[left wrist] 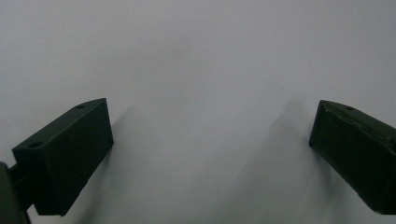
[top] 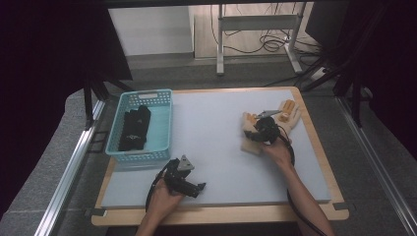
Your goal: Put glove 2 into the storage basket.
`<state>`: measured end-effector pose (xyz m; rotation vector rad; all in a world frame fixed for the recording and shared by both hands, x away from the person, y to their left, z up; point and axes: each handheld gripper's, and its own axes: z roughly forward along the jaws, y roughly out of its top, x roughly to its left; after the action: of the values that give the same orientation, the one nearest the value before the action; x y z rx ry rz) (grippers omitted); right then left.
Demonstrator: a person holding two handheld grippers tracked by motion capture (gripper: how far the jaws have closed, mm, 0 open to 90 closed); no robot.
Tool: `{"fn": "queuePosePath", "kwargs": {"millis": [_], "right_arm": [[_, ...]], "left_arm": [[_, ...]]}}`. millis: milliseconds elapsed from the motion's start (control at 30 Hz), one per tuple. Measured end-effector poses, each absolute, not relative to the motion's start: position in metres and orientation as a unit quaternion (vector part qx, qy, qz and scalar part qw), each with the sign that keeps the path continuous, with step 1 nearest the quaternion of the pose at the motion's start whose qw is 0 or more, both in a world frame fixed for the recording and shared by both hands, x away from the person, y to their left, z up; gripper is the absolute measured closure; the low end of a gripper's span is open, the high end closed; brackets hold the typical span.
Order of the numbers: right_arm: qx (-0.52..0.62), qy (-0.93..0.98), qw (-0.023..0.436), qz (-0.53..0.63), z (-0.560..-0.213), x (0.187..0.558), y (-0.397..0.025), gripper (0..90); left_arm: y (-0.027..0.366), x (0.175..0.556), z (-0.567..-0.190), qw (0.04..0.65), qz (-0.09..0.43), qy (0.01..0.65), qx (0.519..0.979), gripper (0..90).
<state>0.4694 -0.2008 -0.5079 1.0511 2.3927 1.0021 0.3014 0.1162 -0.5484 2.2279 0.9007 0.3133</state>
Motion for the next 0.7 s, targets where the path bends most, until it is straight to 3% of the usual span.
{"fn": "queuePosePath", "kwargs": {"millis": [367, 600, 700], "right_arm": [[0.317, 0.846, 0.145, 0.404, -0.471, 0.405, -0.177, 51.8], [0.297, 0.861, 0.136, 0.39, -0.489, 0.375, -0.149, 49.5], [0.29, 0.871, 0.125, 0.377, -0.509, 0.364, -0.136, 42.7]], "left_arm": [[0.116, 0.301, -0.548, 0.351, 0.121, 0.348, 0.861, 0.0], [0.116, 0.301, -0.548, 0.351, 0.121, 0.348, 0.861, 0.0], [0.116, 0.301, -0.548, 0.351, 0.122, 0.347, 0.861, 0.0]]}}
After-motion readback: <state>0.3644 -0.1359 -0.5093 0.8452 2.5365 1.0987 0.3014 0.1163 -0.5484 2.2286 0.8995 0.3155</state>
